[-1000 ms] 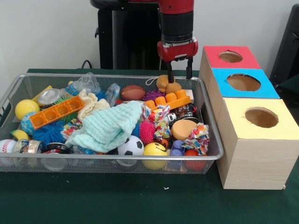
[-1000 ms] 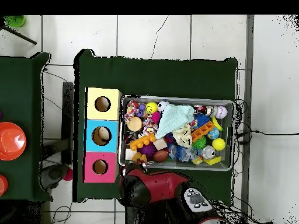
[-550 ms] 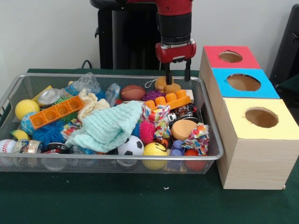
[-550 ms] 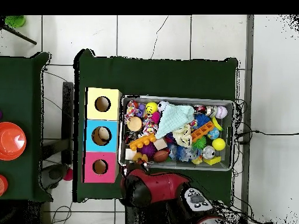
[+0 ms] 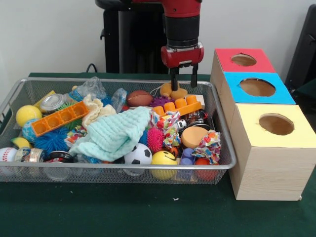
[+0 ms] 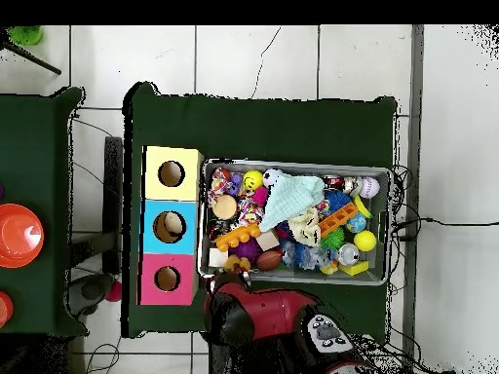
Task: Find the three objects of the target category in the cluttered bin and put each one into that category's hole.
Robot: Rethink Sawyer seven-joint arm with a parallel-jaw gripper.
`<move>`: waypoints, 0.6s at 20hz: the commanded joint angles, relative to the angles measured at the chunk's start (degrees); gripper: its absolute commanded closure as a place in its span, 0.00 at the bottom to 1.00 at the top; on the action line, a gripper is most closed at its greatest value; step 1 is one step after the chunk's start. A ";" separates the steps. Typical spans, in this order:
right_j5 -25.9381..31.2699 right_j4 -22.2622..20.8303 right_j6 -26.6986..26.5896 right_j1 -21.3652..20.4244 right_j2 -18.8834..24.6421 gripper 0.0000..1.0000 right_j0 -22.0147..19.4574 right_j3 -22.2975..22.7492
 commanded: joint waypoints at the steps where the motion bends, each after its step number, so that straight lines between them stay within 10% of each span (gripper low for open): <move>1: -2.14 -2.59 5.36 4.12 -3.51 0.00 1.32 -7.38; 12: -5.13 -3.39 5.26 6.63 -6.07 0.00 2.39 -9.30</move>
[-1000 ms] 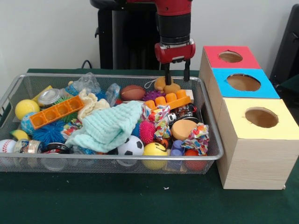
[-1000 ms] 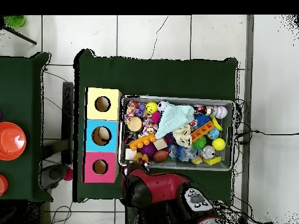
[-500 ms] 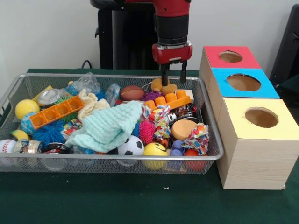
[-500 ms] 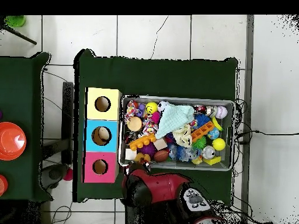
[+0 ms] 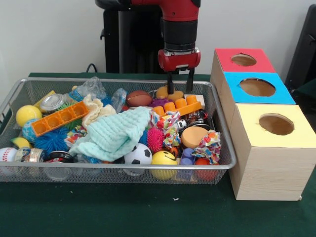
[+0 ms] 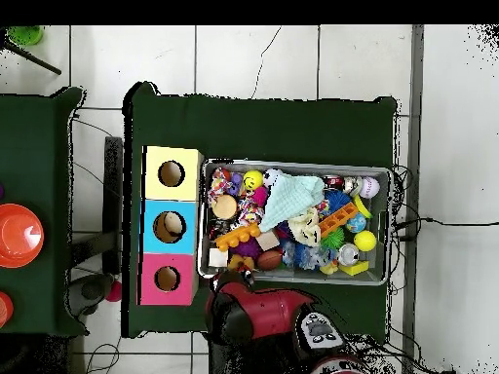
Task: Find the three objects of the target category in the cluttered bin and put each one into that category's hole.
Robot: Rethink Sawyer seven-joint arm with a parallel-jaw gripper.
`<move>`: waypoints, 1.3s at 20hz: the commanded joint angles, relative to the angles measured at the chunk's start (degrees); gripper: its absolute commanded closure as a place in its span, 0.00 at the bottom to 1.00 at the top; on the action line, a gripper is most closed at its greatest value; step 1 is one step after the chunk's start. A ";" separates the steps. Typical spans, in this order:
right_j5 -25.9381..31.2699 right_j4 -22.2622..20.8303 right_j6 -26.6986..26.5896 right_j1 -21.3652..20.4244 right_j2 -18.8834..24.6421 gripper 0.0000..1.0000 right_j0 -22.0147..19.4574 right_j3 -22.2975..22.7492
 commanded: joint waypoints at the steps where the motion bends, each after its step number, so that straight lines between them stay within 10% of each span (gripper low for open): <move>1: -2.85 -2.71 5.25 4.47 -2.73 0.00 -0.16 -7.45; 19: -6.21 -3.69 6.06 4.87 -4.86 0.00 0.25 -8.36; 20: -6.45 -4.05 6.16 4.81 -4.15 1.00 -0.47 -8.19; 26: -5.82 -5.22 5.76 4.37 -2.70 1.00 -1.77 -7.99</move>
